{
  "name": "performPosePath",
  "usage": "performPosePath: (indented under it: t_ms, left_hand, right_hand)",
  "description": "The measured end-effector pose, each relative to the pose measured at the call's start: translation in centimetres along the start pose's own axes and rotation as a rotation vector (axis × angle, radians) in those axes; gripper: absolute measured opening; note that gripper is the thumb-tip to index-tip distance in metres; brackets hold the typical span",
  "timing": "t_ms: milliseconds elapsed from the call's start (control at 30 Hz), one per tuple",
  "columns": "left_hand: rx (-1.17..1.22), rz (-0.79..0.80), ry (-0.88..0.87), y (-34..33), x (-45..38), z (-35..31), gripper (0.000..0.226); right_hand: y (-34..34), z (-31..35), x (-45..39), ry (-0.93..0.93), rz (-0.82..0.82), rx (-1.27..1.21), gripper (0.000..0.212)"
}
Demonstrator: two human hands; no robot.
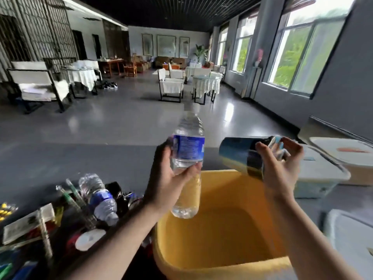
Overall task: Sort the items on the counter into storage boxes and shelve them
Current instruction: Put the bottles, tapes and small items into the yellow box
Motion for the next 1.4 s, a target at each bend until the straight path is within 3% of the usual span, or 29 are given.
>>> performPosePath:
  t_ms: [100,200,400,533,600,700,767,867,967,1167,1400]
  left_hand:
    - [-0.274,0.309,-0.023,-4.4,-0.5,2.1,0.082]
    - [-0.57,0.559,-0.017,-7.3,-0.8,4.7,0.092]
    - [-0.859,0.927,0.086,-10.4,1.4,10.2,0.084]
    - [-0.971,1.092,0.073,-12.1,3.3,12.9,0.059]
    - [-0.984,1.161,0.118,-12.6,4.1,14.3,0.069]
    - [-1.026,1.202,0.148,-12.8,4.7,15.7,0.079]
    - [-1.018,1.212,0.162,-12.8,4.9,16.0,0.079]
    - [-1.018,1.17,0.162,-12.7,4.8,15.9,0.077]
    - [-1.106,1.123,0.014,-13.0,4.3,15.1,0.071]
    - [-1.035,1.099,0.152,-11.7,3.6,15.8,0.075]
    - [-1.038,1.108,0.162,-11.8,4.1,16.0,0.078]
  right_hand:
    - [3.7,-0.1,-1.2,0.061,0.007,0.094,0.062]
    - [4.9,-0.4,-1.6,0.085,0.157,0.19,0.053]
    - [4.0,-2.3,-1.1,0.052,0.564,0.606,0.062]
    - [0.7,-5.7,1.5,0.042,1.022,1.068,0.067]
    - [0.1,-8.4,2.8,-0.066,1.184,1.156,0.066]
    - [-0.5,-11.3,3.5,-0.184,1.266,1.152,0.06]
    - [-1.3,-12.2,2.9,-0.169,1.265,1.165,0.051]
    - [-2.9,-12.5,2.2,0.036,1.214,1.229,0.042]
    - [-3.8,-12.5,2.6,0.294,1.145,1.278,0.046]
    - [-2.7,-13.6,2.5,0.092,1.155,1.164,0.048]
    - [-2.3,-13.1,2.8,0.148,1.223,1.138,0.045]
Point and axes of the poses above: each hand's wrist, its own x-axis away from the middle knuckle, its own y-axis out of the back of the hand, z = x × y, the point moved 8 cm from there along -x, towards the middle knuckle, and after that the axes turned 7 degrees about -x, right-handed, at the moved point
